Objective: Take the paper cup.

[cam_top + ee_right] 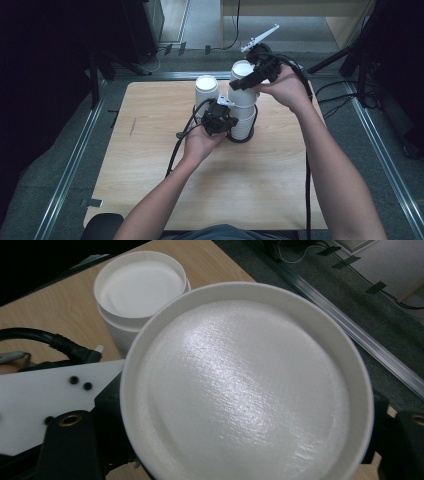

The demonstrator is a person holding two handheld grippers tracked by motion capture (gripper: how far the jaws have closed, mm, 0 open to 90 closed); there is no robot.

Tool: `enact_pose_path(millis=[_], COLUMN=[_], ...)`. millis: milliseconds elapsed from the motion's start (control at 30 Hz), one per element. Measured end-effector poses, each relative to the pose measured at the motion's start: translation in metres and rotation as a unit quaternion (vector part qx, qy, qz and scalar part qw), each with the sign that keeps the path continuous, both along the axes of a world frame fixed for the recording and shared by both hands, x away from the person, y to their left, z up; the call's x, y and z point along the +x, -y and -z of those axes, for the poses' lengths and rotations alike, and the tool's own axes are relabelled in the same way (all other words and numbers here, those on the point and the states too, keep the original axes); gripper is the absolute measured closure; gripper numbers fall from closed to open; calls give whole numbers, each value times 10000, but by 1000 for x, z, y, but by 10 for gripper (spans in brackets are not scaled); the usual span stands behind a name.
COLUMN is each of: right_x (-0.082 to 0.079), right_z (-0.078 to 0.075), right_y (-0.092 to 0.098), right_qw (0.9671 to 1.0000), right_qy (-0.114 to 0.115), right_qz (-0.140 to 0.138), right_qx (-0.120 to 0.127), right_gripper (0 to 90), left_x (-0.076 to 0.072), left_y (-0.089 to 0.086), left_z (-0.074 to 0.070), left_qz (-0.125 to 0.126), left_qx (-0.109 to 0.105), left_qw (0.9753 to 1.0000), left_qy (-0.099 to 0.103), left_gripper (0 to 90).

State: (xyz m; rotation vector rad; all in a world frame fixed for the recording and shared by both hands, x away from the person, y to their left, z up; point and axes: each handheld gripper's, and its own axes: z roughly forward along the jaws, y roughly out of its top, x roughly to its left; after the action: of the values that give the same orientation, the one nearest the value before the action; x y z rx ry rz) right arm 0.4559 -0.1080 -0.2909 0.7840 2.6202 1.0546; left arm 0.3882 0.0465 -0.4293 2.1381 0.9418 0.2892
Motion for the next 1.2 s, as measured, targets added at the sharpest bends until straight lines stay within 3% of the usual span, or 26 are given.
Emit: enact_pose_path(millis=[267,567,900,1000,1200], right_x=[-5,-25,-50,-58,-71], right_z=[-33,-64,-59,-54,-39], right_y=[10,26,46,52,62], right_qw=[9998,9993,9989,9987,9984], right_qy=[33,136,152,172,-18], right_qz=[-128,-262,-398,-436,-536], right_qx=[148,210,172,178,197], right_gripper=[233,232,231,231,230], left_x=[1,2,2,2,-4], left_y=[-2,-2,-4,-5,-8], left_z=[0,2,3,3,0], left_qz=[25,90,157,315,529], left_qx=[-3,-17,-134,-178,-291], left_qw=[10000,9999,9997,9990,9977], left_qy=[-25,-89,-163,-272,-296], left_gripper=[869,837,801,770,720])
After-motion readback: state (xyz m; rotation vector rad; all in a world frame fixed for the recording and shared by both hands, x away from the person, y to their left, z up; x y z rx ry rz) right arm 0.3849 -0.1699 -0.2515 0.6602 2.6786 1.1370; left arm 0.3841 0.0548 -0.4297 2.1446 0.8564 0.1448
